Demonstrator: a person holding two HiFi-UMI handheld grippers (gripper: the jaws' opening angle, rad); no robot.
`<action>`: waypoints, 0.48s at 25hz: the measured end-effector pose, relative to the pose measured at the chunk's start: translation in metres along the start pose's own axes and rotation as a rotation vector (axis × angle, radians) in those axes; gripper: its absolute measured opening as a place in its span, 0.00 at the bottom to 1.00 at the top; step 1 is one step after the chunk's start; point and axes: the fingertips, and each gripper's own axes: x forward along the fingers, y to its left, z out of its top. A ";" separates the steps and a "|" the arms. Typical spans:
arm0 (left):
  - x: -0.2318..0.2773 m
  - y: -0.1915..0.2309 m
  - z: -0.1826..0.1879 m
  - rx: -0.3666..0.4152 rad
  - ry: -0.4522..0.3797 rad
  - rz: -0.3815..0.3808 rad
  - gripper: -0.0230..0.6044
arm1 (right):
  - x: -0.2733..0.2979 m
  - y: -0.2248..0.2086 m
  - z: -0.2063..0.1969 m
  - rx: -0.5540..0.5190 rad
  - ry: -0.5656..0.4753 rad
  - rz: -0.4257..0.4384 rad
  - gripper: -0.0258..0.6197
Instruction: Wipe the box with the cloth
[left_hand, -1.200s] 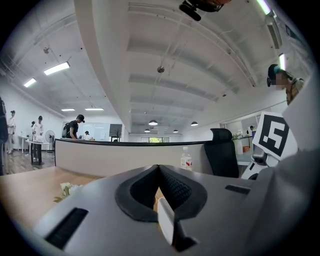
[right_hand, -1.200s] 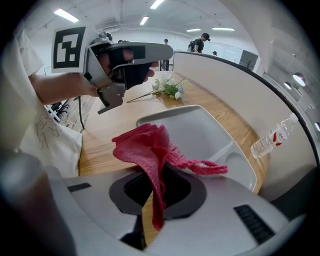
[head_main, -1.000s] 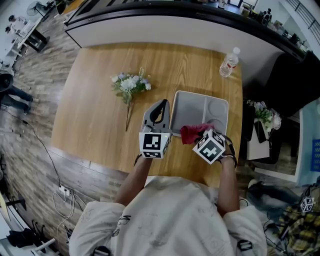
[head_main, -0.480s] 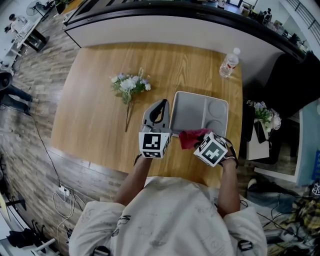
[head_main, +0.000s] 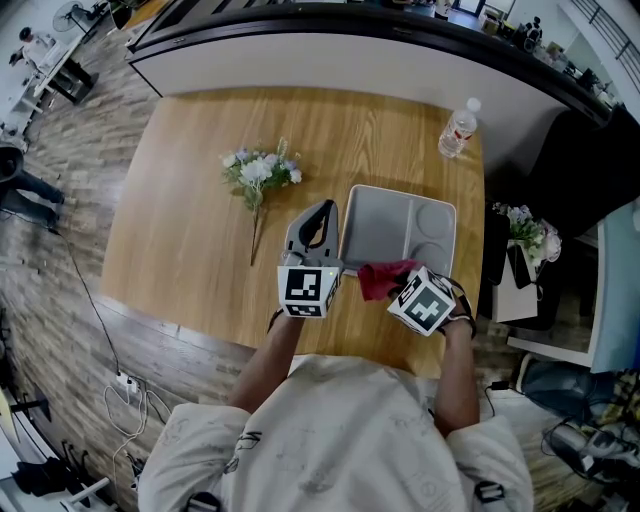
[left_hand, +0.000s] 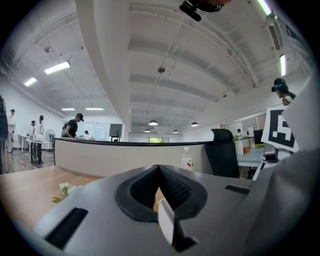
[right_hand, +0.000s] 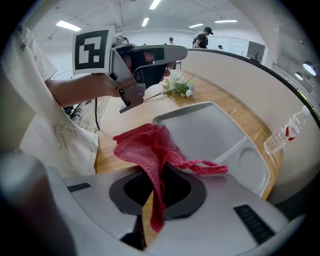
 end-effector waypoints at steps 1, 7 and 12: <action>0.000 0.001 0.000 -0.001 -0.001 0.001 0.05 | 0.000 0.000 0.000 -0.002 0.001 -0.002 0.13; -0.002 0.004 0.001 -0.006 -0.007 0.008 0.05 | -0.001 0.000 0.000 -0.025 0.007 -0.011 0.13; -0.005 0.009 0.002 -0.012 -0.014 0.020 0.05 | -0.015 0.003 0.013 -0.051 -0.045 0.009 0.13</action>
